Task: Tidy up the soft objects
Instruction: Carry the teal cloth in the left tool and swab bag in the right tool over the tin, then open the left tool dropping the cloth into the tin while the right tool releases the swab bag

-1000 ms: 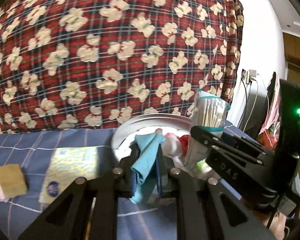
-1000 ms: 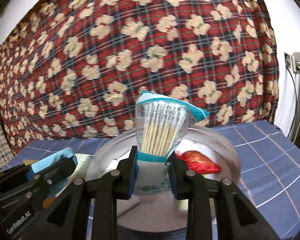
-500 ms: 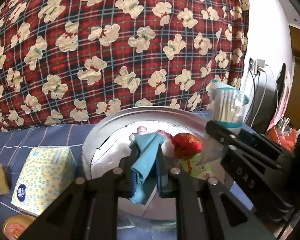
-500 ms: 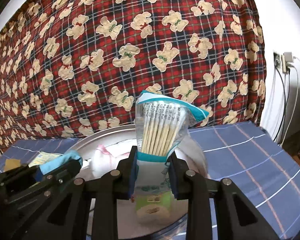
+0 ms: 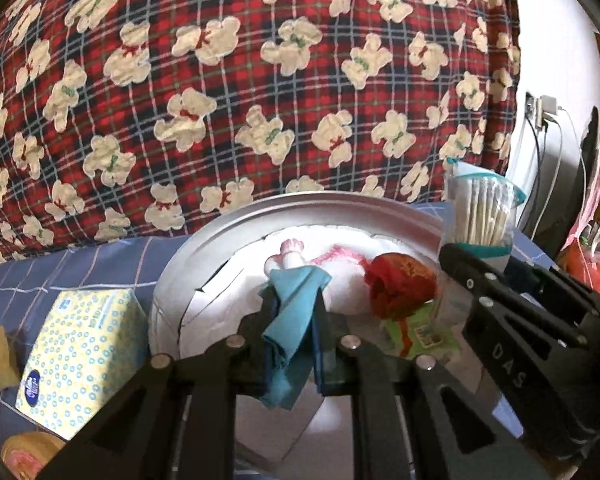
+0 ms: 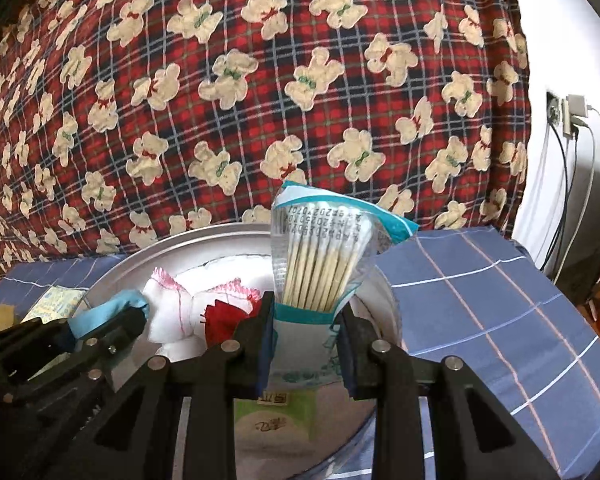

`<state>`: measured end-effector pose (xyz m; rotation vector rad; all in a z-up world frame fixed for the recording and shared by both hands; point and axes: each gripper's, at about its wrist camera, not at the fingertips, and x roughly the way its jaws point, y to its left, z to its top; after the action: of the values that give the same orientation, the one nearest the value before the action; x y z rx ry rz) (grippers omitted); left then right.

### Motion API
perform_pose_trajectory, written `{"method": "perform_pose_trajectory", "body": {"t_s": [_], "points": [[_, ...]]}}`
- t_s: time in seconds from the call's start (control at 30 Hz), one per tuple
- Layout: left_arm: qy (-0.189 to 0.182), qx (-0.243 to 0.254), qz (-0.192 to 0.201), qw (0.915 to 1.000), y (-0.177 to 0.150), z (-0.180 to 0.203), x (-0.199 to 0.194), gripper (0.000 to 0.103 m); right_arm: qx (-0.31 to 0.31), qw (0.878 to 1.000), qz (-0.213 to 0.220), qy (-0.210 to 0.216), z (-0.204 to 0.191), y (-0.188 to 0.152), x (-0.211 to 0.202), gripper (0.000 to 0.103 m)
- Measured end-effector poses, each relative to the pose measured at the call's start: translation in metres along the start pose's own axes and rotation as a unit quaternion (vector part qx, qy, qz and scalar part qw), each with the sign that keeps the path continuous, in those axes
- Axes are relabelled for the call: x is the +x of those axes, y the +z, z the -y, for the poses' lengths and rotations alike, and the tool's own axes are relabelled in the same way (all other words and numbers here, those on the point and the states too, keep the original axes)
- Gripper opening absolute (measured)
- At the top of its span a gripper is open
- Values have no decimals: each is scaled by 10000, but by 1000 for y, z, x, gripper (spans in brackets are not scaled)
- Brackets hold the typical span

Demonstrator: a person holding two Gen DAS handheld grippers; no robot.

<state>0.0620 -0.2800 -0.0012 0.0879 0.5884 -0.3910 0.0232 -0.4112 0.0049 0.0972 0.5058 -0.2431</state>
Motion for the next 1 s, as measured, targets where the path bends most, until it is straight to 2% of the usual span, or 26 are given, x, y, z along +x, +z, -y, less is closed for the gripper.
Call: {"method": "perform_pose_trajectory", "body": {"t_s": [0.3, 0.33, 0.53, 0.57, 0.6, 0.67, 0.73, 0.8, 0.9, 1.0], "points": [[93, -19, -162, 9998, -1, -1, 15, 13, -315, 9992, -249, 24, -8, 1, 22, 31], [120, -4, -172, 9998, -1, -1, 16, 16, -306, 9991, -279, 99, -6, 2, 25, 31], [211, -40, -207, 9996, 0, -1, 25, 16, 23, 9950, -472, 882, 5, 6, 39, 32], [212, -52, -219, 9995, 1, -1, 26, 17, 3, 9948, -465, 910, 4, 6, 39, 33], [188, -65, -238, 9995, 1, -1, 27, 20, -28, 9938, -480, 1006, 2, 6, 38, 39], [86, -97, -237, 9996, 0, -2, 26, 40, 38, 9919, -468, 1178, -1, 7, 34, 47], [57, -163, -154, 9997, -1, -2, 21, 84, 117, 9906, -326, 1326, 0, 11, 27, 60], [67, -160, 118, 9998, -1, 0, 8, 101, 247, 9893, 132, 1434, 6, 15, 9, 70], [350, 111, 550, 9978, 1, 8, -10, 103, 549, 9861, 724, 1393, 21, 18, -12, 79], [723, 380, 619, 9947, 1, 15, -17, 103, 855, 9843, 994, 1181, 34, 18, -19, 81]]}}
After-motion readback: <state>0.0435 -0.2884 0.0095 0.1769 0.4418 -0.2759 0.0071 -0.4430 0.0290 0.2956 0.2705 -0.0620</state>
